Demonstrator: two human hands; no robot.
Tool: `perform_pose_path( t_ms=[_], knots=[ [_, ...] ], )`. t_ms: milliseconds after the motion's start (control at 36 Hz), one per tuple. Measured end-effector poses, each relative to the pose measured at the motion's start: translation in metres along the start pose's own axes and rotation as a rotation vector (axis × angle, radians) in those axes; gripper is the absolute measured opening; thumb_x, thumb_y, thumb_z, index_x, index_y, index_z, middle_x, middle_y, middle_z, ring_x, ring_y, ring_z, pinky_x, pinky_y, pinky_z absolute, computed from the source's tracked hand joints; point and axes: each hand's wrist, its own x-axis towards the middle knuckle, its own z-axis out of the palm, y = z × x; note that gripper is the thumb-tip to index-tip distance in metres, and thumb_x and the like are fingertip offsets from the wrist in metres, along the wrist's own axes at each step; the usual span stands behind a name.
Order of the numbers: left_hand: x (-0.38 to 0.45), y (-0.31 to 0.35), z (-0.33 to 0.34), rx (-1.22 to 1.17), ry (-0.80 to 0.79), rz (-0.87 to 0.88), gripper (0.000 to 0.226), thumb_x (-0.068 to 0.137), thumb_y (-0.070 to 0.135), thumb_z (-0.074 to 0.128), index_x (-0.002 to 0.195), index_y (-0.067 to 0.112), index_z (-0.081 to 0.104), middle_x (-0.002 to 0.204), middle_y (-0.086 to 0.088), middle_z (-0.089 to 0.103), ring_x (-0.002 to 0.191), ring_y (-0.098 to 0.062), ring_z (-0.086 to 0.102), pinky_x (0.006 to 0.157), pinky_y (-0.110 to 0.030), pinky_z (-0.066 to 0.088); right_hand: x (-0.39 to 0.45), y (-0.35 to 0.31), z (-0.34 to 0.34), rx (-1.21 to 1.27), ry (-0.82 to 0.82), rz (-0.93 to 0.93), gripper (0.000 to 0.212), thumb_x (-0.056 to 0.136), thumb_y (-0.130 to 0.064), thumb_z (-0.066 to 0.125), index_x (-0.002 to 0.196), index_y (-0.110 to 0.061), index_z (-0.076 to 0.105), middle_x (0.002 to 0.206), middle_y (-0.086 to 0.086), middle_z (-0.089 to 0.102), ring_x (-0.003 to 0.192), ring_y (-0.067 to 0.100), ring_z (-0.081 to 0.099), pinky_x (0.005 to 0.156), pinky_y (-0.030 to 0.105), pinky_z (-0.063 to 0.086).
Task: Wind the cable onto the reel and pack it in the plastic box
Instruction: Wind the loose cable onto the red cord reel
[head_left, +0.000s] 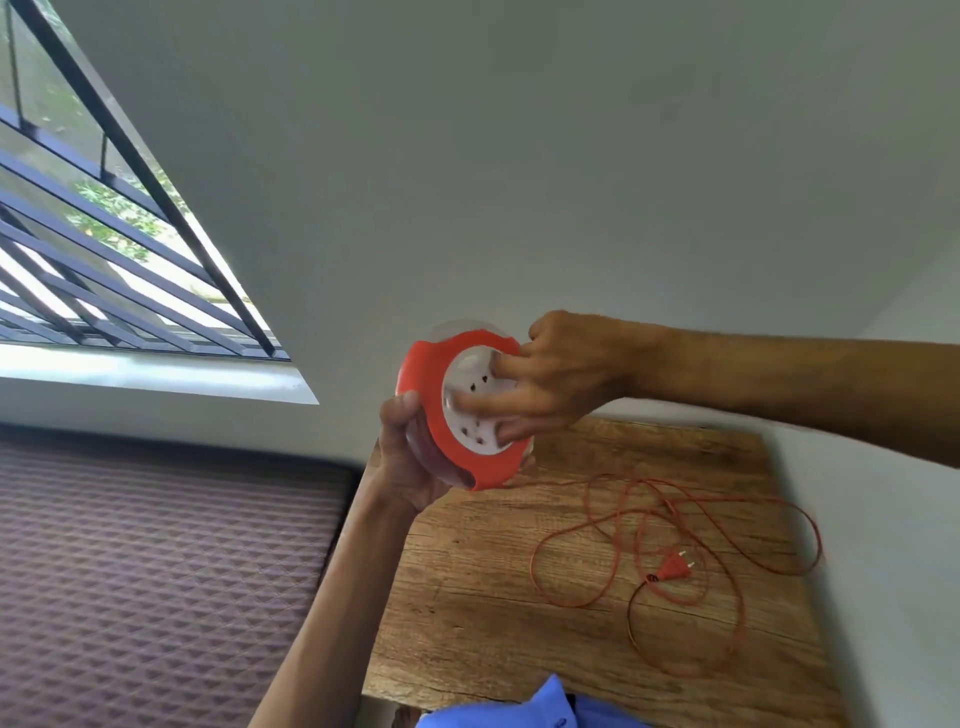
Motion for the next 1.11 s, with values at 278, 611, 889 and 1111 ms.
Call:
perform_pose_path(
  t_ms=[278, 611, 889, 1111],
  knots=[
    [0.015, 0.025, 0.016, 0.141, 0.040, 0.024, 0.080, 0.093, 0.047, 0.083, 0.140, -0.008, 0.047, 0.107, -0.030, 0.059, 0.092, -0.043, 0.063, 0.084, -0.043, 0.057, 0.031, -0.050, 0.012, 1.299, 0.071, 1.623, 0.063, 0.114, -0.029, 0.044, 0.064, -0.005, 0.075, 0.047, 0.005, 0.068, 0.030, 0.012, 0.052, 0.042, 0.017, 0.045],
    [-0.007, 0.022, 0.009, -0.043, 0.117, 0.156, 0.087, 0.087, 0.049, 0.089, 0.156, 0.007, 0.057, 0.142, -0.026, 0.062, 0.124, -0.044, 0.067, 0.099, -0.063, 0.062, -0.004, -0.025, 0.003, 0.156, -0.056, 0.255, 0.048, 0.113, -0.039, 0.045, 0.157, -0.027, 0.030, 0.122, 0.025, 0.069, 0.073, 0.032, 0.073, 0.058, 0.037, 0.063],
    [-0.009, 0.019, 0.008, 0.000, 0.154, 0.119, 0.104, 0.080, 0.058, 0.090, 0.161, 0.008, 0.046, 0.148, -0.028, 0.056, 0.131, -0.052, 0.055, 0.106, -0.072, 0.049, -0.008, 0.002, -0.002, -0.068, -0.061, -0.141, 0.059, 0.101, -0.006, 0.069, 0.151, -0.026, 0.044, 0.135, 0.019, 0.063, 0.091, 0.029, 0.072, 0.060, 0.029, 0.061],
    [-0.008, 0.009, 0.000, -0.081, -0.032, 0.055, 0.085, 0.108, 0.050, 0.063, 0.169, 0.000, 0.030, 0.160, -0.032, 0.048, 0.144, -0.052, 0.053, 0.112, -0.067, 0.050, -0.003, 0.023, -0.009, -0.016, -0.177, -0.292, 0.084, 0.096, -0.003, 0.070, 0.162, -0.032, 0.026, 0.157, 0.028, 0.041, 0.091, 0.037, 0.069, 0.066, 0.038, 0.061]
  ],
)
